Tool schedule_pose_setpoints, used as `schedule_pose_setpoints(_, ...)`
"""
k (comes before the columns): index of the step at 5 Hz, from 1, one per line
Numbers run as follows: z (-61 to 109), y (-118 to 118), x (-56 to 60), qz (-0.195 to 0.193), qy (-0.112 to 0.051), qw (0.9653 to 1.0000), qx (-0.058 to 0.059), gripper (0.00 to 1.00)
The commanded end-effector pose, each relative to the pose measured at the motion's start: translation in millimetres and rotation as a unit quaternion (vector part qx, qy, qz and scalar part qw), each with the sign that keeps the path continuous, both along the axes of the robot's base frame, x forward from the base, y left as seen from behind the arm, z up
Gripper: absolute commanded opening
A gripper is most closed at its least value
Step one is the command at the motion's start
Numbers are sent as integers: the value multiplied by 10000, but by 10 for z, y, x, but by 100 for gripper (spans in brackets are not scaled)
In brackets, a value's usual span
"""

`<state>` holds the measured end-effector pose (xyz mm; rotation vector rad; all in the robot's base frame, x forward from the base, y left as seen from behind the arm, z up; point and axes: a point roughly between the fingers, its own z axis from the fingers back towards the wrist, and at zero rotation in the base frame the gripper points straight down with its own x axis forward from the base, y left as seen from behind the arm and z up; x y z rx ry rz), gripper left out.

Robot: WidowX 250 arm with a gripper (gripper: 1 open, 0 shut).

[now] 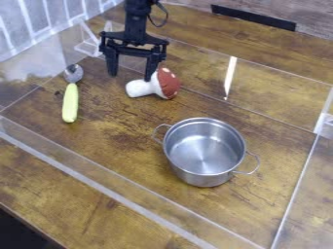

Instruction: Move the green spoon to the left

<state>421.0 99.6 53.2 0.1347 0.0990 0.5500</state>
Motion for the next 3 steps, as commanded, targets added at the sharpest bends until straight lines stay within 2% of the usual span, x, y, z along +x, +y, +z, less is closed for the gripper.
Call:
schedule_pose_setpoints(1, 277, -89, 99, -60, -323, 9995, 23, 100)
schedule_pose_setpoints(3, 157, -83, 207, -573, -222, 9981, -91, 100)
